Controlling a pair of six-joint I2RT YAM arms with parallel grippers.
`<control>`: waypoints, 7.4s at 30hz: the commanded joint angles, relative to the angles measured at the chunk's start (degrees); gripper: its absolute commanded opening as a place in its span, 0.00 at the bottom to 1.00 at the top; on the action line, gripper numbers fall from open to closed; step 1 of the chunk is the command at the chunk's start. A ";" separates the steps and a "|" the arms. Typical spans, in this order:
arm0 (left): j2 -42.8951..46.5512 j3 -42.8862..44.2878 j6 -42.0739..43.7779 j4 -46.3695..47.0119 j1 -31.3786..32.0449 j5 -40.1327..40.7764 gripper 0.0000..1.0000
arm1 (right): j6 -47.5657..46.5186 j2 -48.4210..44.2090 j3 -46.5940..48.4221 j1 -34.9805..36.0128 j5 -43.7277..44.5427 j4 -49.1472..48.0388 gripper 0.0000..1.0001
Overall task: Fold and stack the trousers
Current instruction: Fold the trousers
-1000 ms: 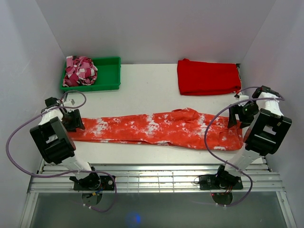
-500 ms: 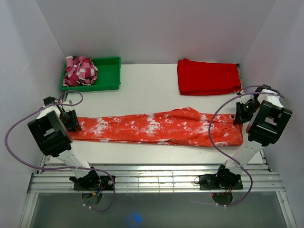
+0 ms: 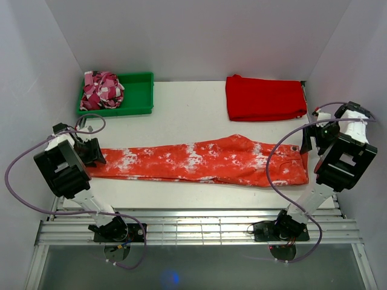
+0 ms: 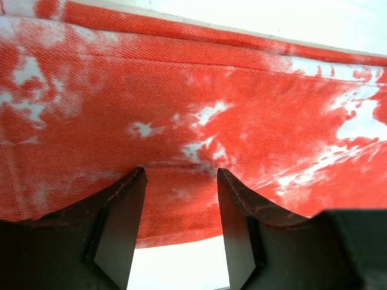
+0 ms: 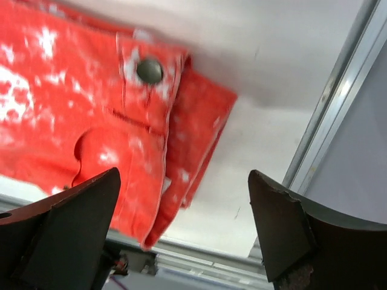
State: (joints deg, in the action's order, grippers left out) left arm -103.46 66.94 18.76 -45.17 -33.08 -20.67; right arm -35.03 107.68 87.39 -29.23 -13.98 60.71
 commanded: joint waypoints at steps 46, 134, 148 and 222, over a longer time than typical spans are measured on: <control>2.47 0.21 -0.75 0.87 1.53 2.65 0.63 | 12.26 -6.61 -21.74 -5.83 -2.20 -8.06 0.76; -7.28 1.00 -3.38 1.48 4.08 12.23 0.39 | 6.20 0.16 -18.93 -2.14 7.10 -22.65 0.08; 5.98 16.21 4.89 -12.40 11.53 -21.51 0.70 | -2.94 -8.00 5.86 9.00 -16.32 1.69 0.90; -4.83 -0.17 -8.66 5.19 -0.67 -11.15 0.16 | -3.30 -6.52 -0.65 9.55 1.06 6.62 0.90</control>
State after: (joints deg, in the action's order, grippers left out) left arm -107.42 64.05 9.72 -46.74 -33.34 -35.59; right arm -37.95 104.05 85.80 -19.70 -13.08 66.00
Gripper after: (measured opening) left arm 0.227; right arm 0.901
